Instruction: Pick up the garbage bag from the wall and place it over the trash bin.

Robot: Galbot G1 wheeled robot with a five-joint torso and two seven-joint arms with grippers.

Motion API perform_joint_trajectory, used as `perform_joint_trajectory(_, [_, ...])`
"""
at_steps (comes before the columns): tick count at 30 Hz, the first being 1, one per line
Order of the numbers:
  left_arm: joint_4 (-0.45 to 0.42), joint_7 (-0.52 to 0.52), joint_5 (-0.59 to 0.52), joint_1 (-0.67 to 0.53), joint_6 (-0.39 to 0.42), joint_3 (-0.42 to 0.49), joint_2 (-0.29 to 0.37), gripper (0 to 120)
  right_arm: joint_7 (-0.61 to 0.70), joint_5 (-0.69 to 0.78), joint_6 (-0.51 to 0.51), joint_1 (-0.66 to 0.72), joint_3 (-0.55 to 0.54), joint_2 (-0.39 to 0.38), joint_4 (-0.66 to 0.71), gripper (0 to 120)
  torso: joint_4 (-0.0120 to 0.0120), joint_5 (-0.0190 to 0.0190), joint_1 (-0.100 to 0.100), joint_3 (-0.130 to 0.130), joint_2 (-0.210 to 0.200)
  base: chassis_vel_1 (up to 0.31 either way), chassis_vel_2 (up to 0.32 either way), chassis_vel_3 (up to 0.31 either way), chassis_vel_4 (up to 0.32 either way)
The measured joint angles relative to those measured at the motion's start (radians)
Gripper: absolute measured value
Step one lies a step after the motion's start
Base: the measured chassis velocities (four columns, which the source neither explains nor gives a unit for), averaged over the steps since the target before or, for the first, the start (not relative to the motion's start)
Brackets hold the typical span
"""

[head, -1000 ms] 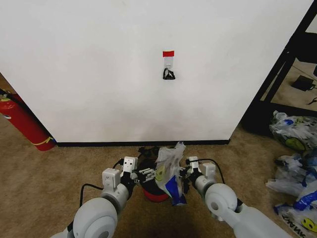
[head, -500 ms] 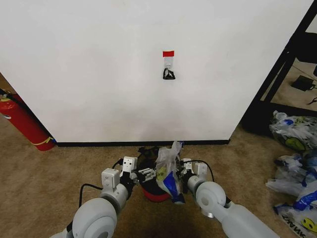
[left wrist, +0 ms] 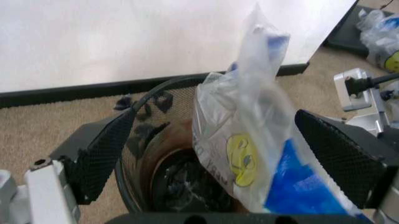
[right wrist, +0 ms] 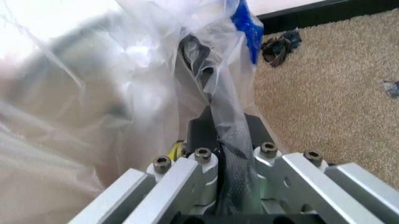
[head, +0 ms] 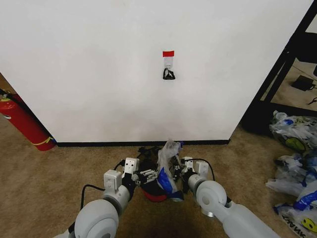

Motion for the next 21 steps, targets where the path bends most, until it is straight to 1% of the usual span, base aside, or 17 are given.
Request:
perform_joint_trajectory(5, [-0.020,0.000,-0.007,-0.004,0.000,-0.001,0.008,100,-0.007,-0.012,0.022,-0.024,0.021,0.012,0.010,1,0.0001,0.0000,0.000,0.000,0.000,0.000,0.000,0.000,0.000])
perform_joint_trajectory(9, [-0.061,0.006,-0.071,-0.050,0.003,-0.004,0.044,100,-0.022,-0.060,0.055,-0.071,0.072,0.043,0.032,1,0.0003,0.0000,0.000,0.000,0.000,0.000,0.000,0.000,0.000])
perform_joint_trajectory(12, [-0.089,0.006,-0.195,-0.150,0.028,0.002,0.093,100,-0.032,-0.092,0.071,-0.113,0.115,0.063,0.054,1,0.0002,0.0001,0.000,0.000,0.000,0.000,0.000,0.000,0.000])
perform_joint_trajectory(13, [-0.089,0.006,-0.195,-0.150,0.028,0.002,0.093,100,-0.032,-0.092,0.071,-0.113,0.115,0.063,0.054,1,0.0002,0.0001,0.000,0.000,0.000,0.000,0.000,0.000,0.000])
perform_joint_trajectory(15, [-0.082,-0.019,-0.385,-0.299,0.068,0.035,0.130,100,-0.060,-0.152,0.090,-0.150,0.151,0.073,0.076,1,0.0000,0.0003,0.000,0.000,0.000,0.000,0.000,0.000,0.000])
perform_joint_trajectory(17, [-0.051,-0.038,-0.472,-0.389,0.082,0.065,0.136,100,-0.074,-0.181,0.094,-0.175,0.176,0.078,0.099,1,-0.0004,0.0003,0.000,0.000,0.000,0.000,0.000,0.000,0.000])
perform_joint_trajectory(19, [-0.008,-0.067,-0.568,-0.490,0.101,0.105,0.124,100,-0.084,-0.203,0.096,-0.199,0.196,0.079,0.119,1,-0.0003,0.0001,0.000,0.000,0.000,0.000,0.000,0.000,0.000])
perform_joint_trajectory(20, [0.013,-0.079,-0.598,-0.533,0.108,0.130,0.116,100,-0.089,-0.215,0.098,-0.209,0.204,0.078,0.126,1,-0.0001,0.0003,0.000,0.000,0.000,0.000,0.000,0.000,0.000])
perform_joint_trajectory(21, [0.013,-0.079,-0.598,-0.533,0.108,0.130,0.116,100,-0.089,-0.215,0.098,-0.209,0.204,0.078,0.126,1,-0.0001,0.0003,0.000,0.000,0.000,0.000,0.000,0.000,0.000])
